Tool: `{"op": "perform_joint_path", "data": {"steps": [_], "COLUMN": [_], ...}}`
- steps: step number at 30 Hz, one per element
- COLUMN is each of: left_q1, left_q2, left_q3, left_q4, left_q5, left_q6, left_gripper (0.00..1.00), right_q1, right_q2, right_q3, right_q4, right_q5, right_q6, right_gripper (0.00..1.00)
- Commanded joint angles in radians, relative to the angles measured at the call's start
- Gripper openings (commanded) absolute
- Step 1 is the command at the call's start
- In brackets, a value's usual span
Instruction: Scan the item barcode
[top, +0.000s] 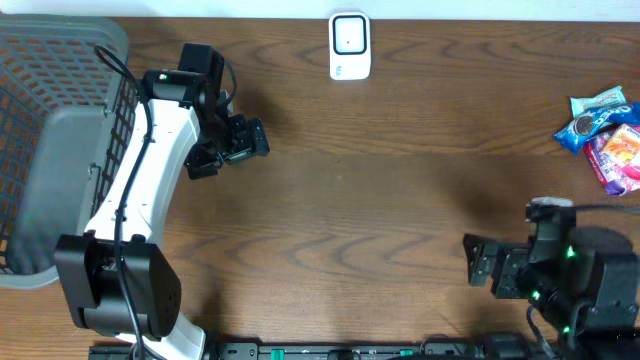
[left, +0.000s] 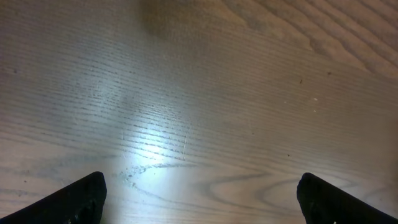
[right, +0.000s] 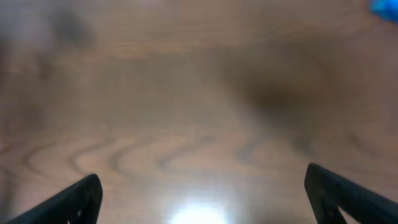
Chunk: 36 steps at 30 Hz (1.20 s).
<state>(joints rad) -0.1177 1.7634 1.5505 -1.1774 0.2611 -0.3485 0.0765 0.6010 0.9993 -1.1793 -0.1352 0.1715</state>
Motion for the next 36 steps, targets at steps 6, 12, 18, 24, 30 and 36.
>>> {"op": "perform_joint_path", "data": {"steps": [6,12,18,24,30,36], "left_q1": [0.007,0.007,0.007,0.007,0.007,0.007], "left_q2": [-0.012,-0.012,-0.012,-0.012,-0.012,-0.012], "left_q3": [0.005,0.005,0.005,0.005,0.005,0.005], "left_q4": [-0.003,-0.003,-0.003,-0.003,-0.003,-0.003], "left_q5": [0.001,0.001,0.001,0.001,0.001,0.001], "left_q6": [-0.013,-0.013,-0.013,-0.013,-0.013,-0.013], "left_gripper": [0.98,0.98,0.98,0.98,0.98,0.98], "right_q1": [0.047,0.047,0.047,0.047,0.047,0.036], "right_q2": [-0.272,-0.426,-0.502,-0.549,-0.593,-0.596], "right_q3": [-0.336,-0.521,-0.660,-0.777,-0.881,-0.977], "right_q4": [0.393,0.576,0.765,0.909,1.060,1.236], "right_q5": [-0.039,-0.039,-0.039,-0.039,-0.039,-0.035], "right_q6": [-0.129,-0.129,-0.129,-0.129,-0.129,-0.128], "right_gripper": [0.99,0.99,0.99,0.99,0.99,0.99]}}
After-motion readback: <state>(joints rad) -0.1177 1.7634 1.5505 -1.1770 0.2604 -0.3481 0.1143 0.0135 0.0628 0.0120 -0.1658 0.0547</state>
